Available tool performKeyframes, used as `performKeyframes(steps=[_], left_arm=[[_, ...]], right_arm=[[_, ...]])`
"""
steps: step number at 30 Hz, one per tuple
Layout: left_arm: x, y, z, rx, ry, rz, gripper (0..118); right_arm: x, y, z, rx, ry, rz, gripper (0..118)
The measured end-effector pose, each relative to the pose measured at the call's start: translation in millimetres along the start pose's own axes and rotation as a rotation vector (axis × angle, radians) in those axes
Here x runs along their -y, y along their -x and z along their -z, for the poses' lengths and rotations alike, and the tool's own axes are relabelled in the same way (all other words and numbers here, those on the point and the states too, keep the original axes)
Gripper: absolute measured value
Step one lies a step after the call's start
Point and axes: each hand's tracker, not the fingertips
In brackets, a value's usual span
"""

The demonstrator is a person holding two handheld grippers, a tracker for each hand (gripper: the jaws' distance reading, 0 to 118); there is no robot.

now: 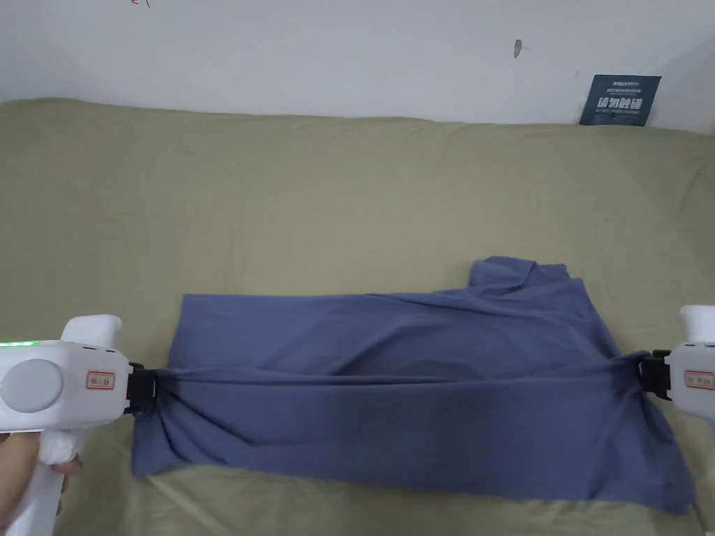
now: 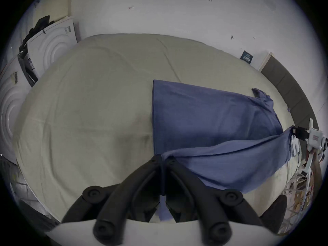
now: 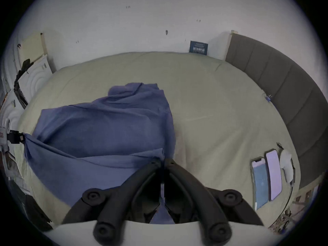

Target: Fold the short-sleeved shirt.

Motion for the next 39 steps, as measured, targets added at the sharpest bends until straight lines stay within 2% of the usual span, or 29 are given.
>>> performKeyframes(steps=[6,7,8,9,10,11,13,14,15,16,17,18,19,20,22,24,26,27,28,29,30,33,35,36,38,39], left_arm=[[-7.0,3.9,34.2,0.007,0.048,-0.032,5],[-5.9,4.7,37.4,0.016,0.05,-0.038,14],[-4.0,5.3,38.3,0.027,0.049,-0.03,51],[-2.3,5.9,38.4,0.029,0.048,-0.028,87],[-0.3,6.0,35.9,0.028,0.048,-0.026,109],[2.4,6.4,32.5,0.006,0.05,-0.025,110],[8.7,9.4,16.0,-0.024,0.004,-0.031,110],[12.0,10.6,6.0,-0.023,-0.006,-0.035,107],[15.9,11.0,-2.0,-0.022,-0.012,-0.037,98],[21.6,9.8,-12.1,-0.035,-0.021,-0.036,79],[28.3,8.6,-21.4,-0.037,-0.028,-0.028,34],[33.7,8.6,-28.1,-0.035,-0.034,-0.019,1],[41.3,6.8,-34.2,-0.041,-0.038,-0.017,0],[47.9,5.2,-38.3,-0.06,-0.044,-0.017,0],[57.0,4.6,-42.9,-0.017,-0.023,-0.043,0],[65.4,0.7,-46.3,0.029,-0.005,-0.08,0],[68.1,-3.0,-43.7,0.04,-0.002,-0.079,3],[67.9,-4.1,-41.1,0.041,-0.002,-0.08,21],[66.4,-5.3,-35.8,0.035,0.005,-0.085,61],[64.6,-5.1,-25.6,0.012,0.034,-0.093,113],[63.7,-4.7,-18.9,-0.008,0.04,-0.101,118],[57.6,-5.0,-3.6,-0.013,0.044,-0.105,118],[57.4,-9.5,8.0,-0.073,0.045,-0.061,114],[56.7,-12.0,11.2,-0.095,0.052,-0.021,104],[58.1,-18.7,12.7,-0.083,0.065,0.008,48],[59.4,-21.2,9.9,-0.078,0.054,-0.005,40]], right_arm=[[0.0,3.3,46.5,0.022,0.084,-0.016,2],[1.9,2.2,48.7,0.008,0.101,-0.001,4],[3.8,1.3,48.0,0.004,0.111,0.011,23],[6.3,-0.3,43.8,0.009,0.099,0.015,61],[9.3,-1.4,38.7,0.025,0.09,0.019,100],[13.4,-4.3,33.2,0.025,0.091,0.019,115],[20.2,-10.6,6.6,-0.005,0.057,0.032,104],[23.4,-13.4,-7.6,-0.002,0.042,0.049,106],[28.9,-16.3,-18.9,-0.015,0.038,0.063,106],[36.2,-18.4,-31.7,-0.026,0.03,0.085,104],[45.3,-11.0,-29.7,-0.032,0.034,0.084,85],[52.5,-10.2,-39.1,-0.041,0.034,0.082,52],[61.0,-8.0,-49.6,-0.045,0.026,0.079,9],[68.7,-5.9,-57.8,-0.032,0.015,0.078,0],[87.2,-8.1,-69.2,-0.015,-0.006,0.104,0],[100.9,-8.5,-75.7,-0.069,0.025,0.132,0],[106.8,-7.5,-81.6,-0.052,0.026,0.12,0],[110.3,-6.3,-82.3,-0.046,0.027,0.11,0],[113.2,-5.9,-82.6,-0.049,0.033,0.103,0],[110.8,-6.1,-79.1,-0.057,0.05,0.109,0],[111.6,-5.9,-77.6,-0.062,0.051,0.117,0],[113.8,-6.4,-73.1,-0.071,0.059,0.124,0],[113.0,-6.7,-67.0,-0.068,0.066,0.118,0],[112.0,-7.6,-63.6,-0.066,0.072,0.117,0],[112.4,-15.5,-54.0,-0.068,0.079,0.118,0],[110.6,-17.3,-51.3,-0.065,0.079,0.117,0]])
